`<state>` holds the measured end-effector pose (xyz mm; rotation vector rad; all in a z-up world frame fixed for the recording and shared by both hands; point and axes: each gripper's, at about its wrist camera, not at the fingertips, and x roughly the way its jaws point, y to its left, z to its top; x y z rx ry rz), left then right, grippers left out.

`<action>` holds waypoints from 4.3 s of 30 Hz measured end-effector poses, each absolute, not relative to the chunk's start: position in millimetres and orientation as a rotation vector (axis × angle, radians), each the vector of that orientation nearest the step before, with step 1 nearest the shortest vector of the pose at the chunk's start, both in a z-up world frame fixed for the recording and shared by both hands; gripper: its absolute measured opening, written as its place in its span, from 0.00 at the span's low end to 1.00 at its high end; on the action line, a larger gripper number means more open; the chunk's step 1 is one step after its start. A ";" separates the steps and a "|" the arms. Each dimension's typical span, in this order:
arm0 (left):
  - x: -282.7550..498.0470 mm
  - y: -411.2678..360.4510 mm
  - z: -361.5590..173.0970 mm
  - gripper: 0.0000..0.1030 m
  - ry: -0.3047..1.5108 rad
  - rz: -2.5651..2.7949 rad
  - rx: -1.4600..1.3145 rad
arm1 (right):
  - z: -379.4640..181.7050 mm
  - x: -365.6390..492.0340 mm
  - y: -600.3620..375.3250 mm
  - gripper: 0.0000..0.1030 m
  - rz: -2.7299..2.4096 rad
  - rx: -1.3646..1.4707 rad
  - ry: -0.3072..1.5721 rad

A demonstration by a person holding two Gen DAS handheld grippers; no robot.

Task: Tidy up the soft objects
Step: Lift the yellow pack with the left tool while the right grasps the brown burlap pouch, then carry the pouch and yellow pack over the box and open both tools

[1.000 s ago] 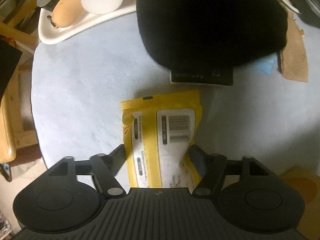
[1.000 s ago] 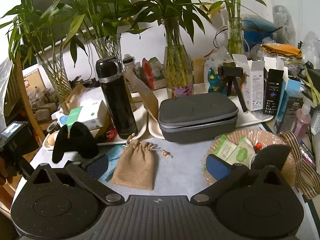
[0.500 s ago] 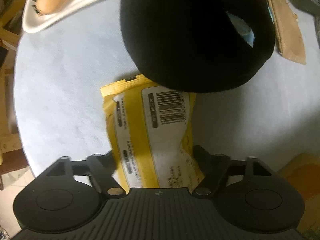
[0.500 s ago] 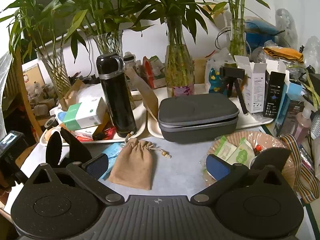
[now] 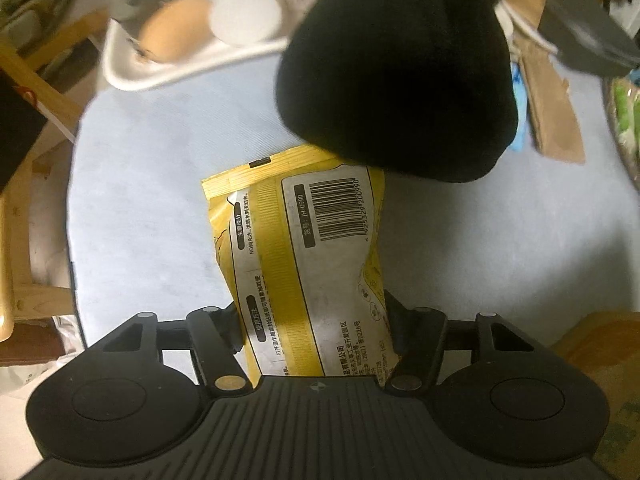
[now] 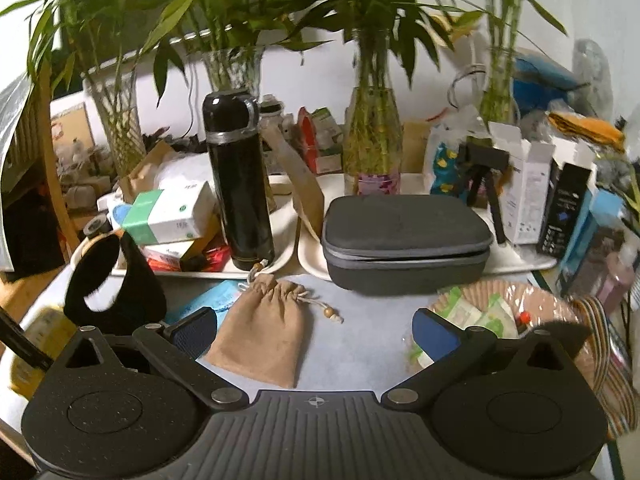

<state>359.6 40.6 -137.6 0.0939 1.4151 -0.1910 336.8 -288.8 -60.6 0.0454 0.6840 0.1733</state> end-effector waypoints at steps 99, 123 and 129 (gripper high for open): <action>150.5 11.1 40.1 0.59 0.923 -0.379 -0.122 | 96.0 154.9 -251.6 0.02 0.517 0.003 0.620; 142.1 -0.3 42.8 0.59 0.917 -0.400 -0.047 | 41.3 123.4 -253.8 0.97 0.525 -0.007 0.774; 150.4 -15.9 24.4 0.62 0.951 -0.373 0.011 | 45.6 115.7 -250.0 0.98 0.538 -0.039 0.750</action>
